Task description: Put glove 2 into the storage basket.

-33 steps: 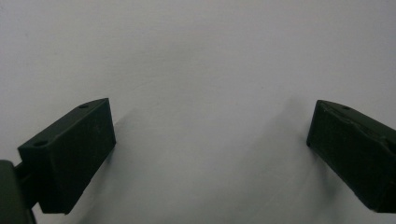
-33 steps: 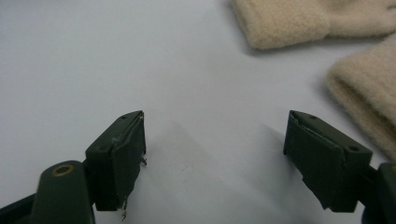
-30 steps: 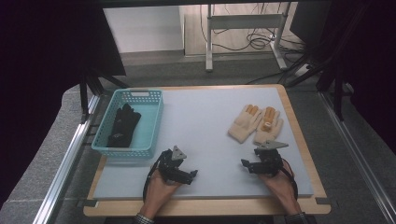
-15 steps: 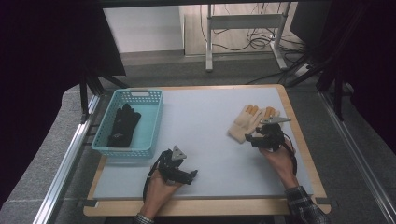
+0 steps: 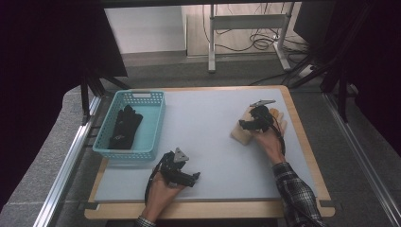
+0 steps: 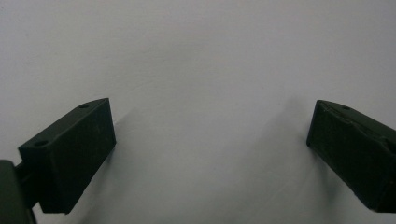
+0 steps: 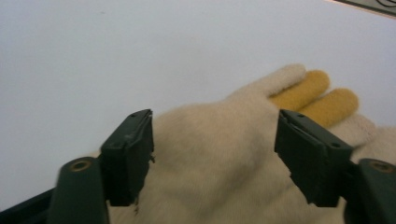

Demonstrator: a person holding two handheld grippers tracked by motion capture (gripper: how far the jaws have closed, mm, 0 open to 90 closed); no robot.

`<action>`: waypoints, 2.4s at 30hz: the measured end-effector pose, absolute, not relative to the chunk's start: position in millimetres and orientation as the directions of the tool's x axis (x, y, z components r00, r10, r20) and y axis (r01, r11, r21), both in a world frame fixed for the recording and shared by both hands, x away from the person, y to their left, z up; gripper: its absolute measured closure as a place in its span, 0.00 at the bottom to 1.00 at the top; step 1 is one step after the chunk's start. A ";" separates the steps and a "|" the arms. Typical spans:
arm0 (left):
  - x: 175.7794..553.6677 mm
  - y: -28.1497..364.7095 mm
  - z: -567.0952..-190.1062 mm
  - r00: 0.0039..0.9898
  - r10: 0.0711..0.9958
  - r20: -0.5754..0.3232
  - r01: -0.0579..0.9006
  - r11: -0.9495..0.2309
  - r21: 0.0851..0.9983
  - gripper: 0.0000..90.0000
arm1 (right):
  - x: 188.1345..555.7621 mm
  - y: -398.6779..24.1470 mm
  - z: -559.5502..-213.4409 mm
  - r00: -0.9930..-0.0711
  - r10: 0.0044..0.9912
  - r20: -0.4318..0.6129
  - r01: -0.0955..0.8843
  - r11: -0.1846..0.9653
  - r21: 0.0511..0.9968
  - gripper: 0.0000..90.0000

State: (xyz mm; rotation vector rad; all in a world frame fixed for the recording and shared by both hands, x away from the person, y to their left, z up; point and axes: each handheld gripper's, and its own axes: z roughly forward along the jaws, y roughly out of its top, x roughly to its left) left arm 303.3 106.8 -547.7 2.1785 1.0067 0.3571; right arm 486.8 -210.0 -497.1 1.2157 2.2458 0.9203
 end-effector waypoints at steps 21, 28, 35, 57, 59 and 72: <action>303.3 107.1 -547.5 0.663 0.748 -0.037 0.556 -0.458 0.694 0.02 | 490.2 -197.6 -499.5 -0.588 0.800 -0.120 0.552 0.505 0.663 0.58; 303.3 107.3 -547.3 0.664 0.747 -0.035 0.555 -0.461 0.692 0.02 | 452.3 -186.0 -471.3 -0.679 0.723 -0.126 0.441 0.540 0.717 0.57; 302.9 107.0 -547.4 0.665 0.746 -0.030 0.549 -0.461 0.697 0.02 | 391.0 -152.3 -459.6 -0.824 0.557 -0.102 0.314 0.599 0.737 0.55; 303.2 106.9 -547.7 0.661 0.749 -0.038 0.555 -0.455 0.696 0.02 | 400.4 -193.3 -487.8 -0.750 0.661 -0.024 0.451 0.538 0.712 0.53; 303.1 107.0 -547.6 0.662 0.749 -0.038 0.556 -0.456 0.695 0.02 | 405.4 -206.0 -487.2 -0.727 0.686 -0.029 0.465 0.523 0.714 0.61; 303.3 107.0 -547.6 0.662 0.749 -0.037 0.556 -0.456 0.695 0.02 | 432.4 -315.9 -476.0 -0.466 0.885 -0.015 0.614 0.336 0.714 0.80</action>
